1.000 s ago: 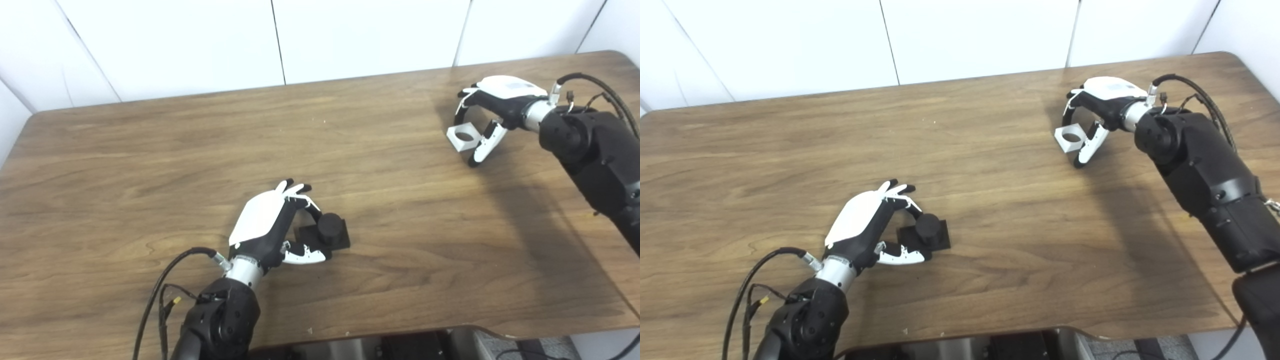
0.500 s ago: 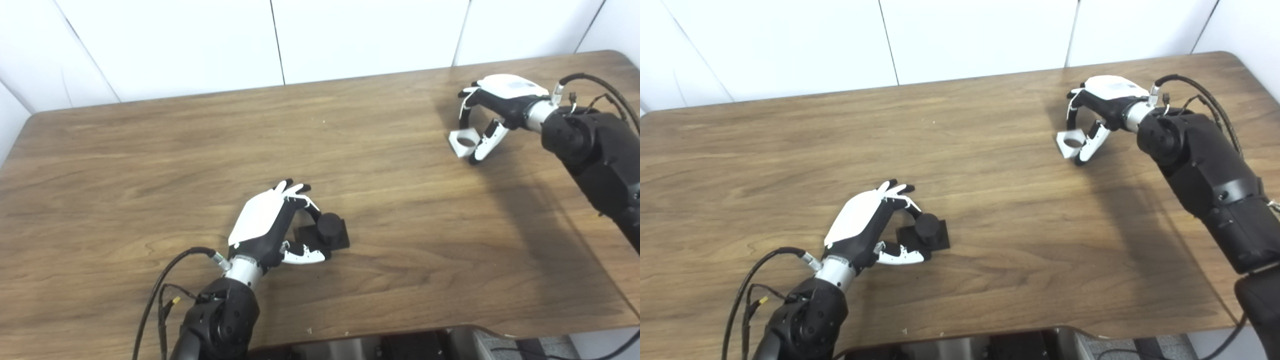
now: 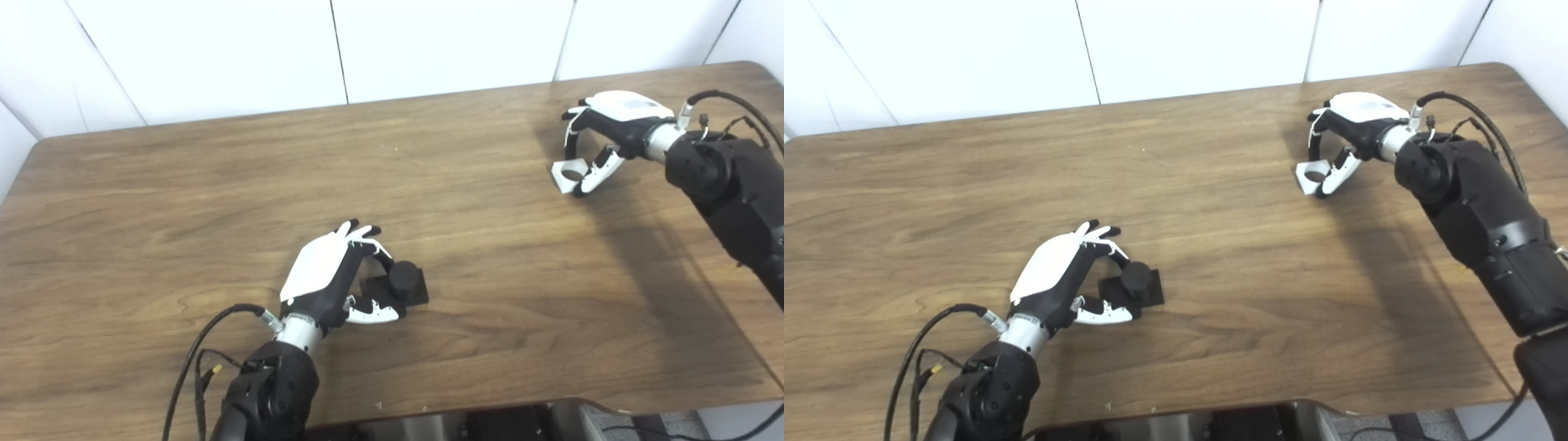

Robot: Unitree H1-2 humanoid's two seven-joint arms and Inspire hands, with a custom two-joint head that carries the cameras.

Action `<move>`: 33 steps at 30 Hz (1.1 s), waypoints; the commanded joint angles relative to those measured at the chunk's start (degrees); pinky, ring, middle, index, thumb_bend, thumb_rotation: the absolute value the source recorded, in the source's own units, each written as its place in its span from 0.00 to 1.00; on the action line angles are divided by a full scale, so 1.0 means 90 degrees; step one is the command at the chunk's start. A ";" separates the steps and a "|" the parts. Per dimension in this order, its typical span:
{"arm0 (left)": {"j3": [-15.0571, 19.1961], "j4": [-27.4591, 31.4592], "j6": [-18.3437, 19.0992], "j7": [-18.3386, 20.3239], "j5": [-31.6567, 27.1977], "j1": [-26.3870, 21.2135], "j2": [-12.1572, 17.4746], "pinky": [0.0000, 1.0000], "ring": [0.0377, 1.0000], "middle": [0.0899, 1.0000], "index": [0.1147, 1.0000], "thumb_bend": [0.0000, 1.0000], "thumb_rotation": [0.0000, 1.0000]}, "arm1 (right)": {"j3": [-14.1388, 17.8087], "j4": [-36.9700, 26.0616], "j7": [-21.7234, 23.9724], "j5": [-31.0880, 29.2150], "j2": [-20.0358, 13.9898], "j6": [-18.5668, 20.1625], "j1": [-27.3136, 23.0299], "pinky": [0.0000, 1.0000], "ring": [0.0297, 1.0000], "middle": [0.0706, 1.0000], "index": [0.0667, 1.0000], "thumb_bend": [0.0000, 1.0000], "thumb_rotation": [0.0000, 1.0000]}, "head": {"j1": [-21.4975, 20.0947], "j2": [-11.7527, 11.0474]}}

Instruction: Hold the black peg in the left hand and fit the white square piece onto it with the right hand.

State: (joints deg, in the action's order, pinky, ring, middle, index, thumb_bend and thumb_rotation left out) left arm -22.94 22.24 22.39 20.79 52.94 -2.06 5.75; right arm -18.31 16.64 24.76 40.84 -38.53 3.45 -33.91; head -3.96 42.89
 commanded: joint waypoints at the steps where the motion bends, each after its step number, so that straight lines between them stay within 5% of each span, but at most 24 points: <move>1: -0.0010 0.0049 -0.0058 -0.0050 0.0064 -0.0072 -0.0022 0.98 1.00 0.90 0.42 0.51 0.08 | 0.0115 -0.0093 -0.0135 0.0027 -0.0162 -0.0025 -0.0166 1.00 1.00 0.91 0.45 0.52 0.14 | -0.0001 0.0003; 9: -0.0014 0.0025 -0.0082 -0.0037 0.0062 -0.0080 0.0019 0.99 1.00 0.90 0.42 0.50 0.08 | 0.0181 -0.0430 0.0030 -0.0033 -0.0161 0.0132 -0.0112 1.00 1.00 0.91 0.45 0.52 0.14 | 0.0008 0.0022; 33: -0.0049 -0.0077 -0.0104 -0.0040 0.0118 -0.0188 0.0058 0.98 0.99 0.89 0.42 0.51 0.08 | 0.0491 -0.3599 0.1522 -0.0210 -0.0054 0.0757 -0.0119 0.99 1.00 0.90 0.46 0.52 0.15 | -0.0016 0.0025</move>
State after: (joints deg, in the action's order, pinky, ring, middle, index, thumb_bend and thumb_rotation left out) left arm -23.16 21.97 22.08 20.80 53.00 -2.62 6.22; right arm -15.08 -13.29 38.24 39.36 -38.70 9.46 -32.08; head -4.04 43.07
